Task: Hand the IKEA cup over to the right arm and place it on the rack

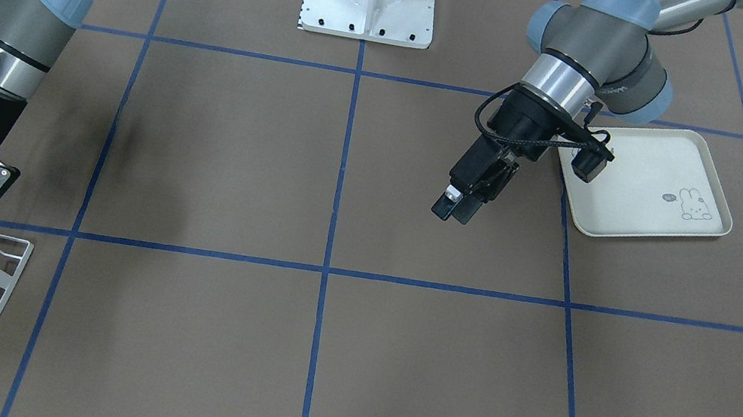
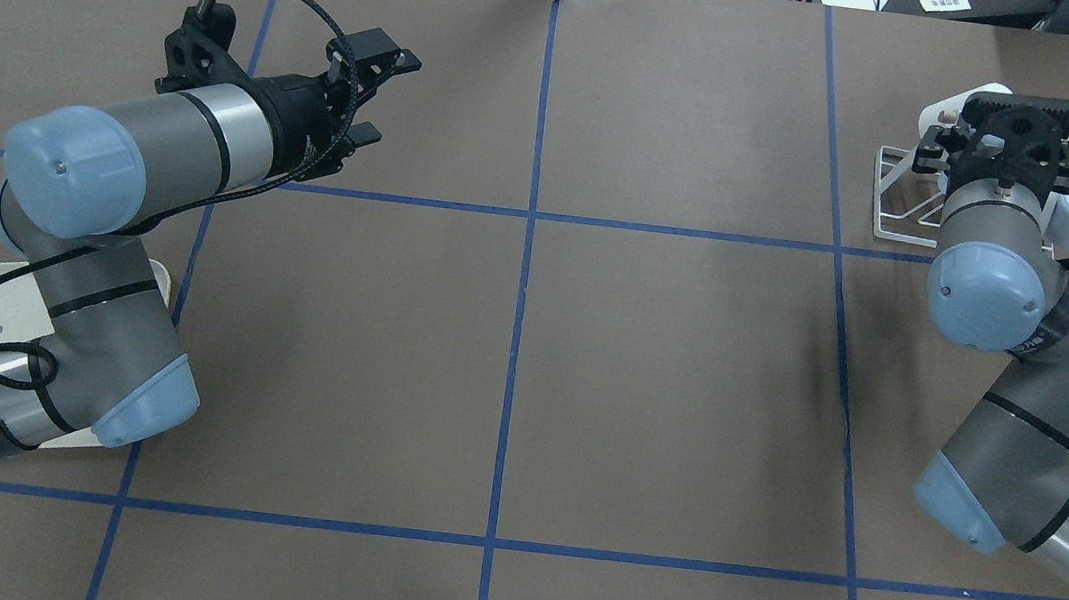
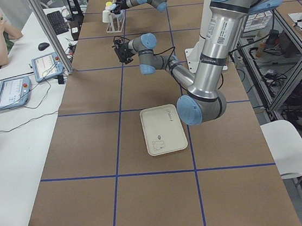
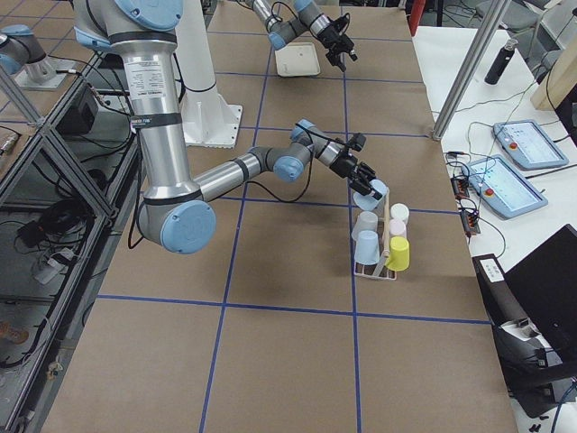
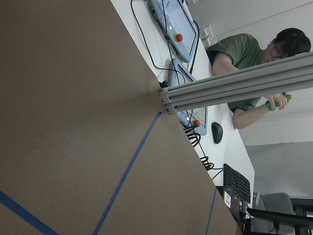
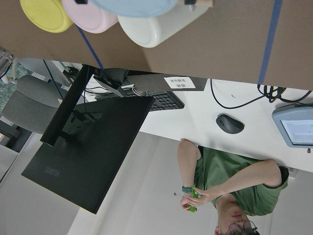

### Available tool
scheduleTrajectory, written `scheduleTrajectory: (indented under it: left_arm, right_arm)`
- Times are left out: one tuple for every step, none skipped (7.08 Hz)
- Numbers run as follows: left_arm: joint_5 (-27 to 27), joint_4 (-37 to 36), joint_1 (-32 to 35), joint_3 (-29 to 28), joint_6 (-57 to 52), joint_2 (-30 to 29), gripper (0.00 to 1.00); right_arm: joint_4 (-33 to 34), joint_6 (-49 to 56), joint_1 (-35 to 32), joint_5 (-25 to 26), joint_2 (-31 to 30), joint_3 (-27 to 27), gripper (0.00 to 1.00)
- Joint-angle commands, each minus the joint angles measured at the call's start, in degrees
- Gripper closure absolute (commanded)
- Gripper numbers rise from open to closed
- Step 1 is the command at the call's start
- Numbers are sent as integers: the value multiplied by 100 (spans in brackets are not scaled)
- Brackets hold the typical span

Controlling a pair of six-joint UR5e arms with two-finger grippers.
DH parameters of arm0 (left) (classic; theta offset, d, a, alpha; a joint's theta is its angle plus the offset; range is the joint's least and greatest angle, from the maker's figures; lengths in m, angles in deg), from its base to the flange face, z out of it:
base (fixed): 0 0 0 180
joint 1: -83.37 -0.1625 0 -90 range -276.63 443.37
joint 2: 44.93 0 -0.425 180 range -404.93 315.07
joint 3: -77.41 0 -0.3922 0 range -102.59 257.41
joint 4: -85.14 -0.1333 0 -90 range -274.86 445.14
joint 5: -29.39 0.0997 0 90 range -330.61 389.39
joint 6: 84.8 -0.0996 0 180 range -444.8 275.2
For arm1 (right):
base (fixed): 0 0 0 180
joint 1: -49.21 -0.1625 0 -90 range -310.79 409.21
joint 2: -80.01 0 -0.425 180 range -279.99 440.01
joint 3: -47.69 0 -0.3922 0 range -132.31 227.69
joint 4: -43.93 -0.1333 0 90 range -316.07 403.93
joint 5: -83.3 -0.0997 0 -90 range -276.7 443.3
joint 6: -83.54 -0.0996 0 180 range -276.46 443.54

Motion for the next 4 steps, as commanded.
scheduleTrajectory:
  left_arm:
    - [0,-6,-9,4,5,1,0]
    - [0,-6,-9,4,5,1,0]
    - [0,-6,-9,-4,14,1,0]
    - [0,-6,-9,-13,14,1,0]
  right_arm:
    - [-1,-20,19,-7,35,43,100]
    - [-1,-28,37,-7,36,60,100]
    - [-1,-28,46,-15,36,60,100]
    - [-1,-28,55,-7,36,87,96]
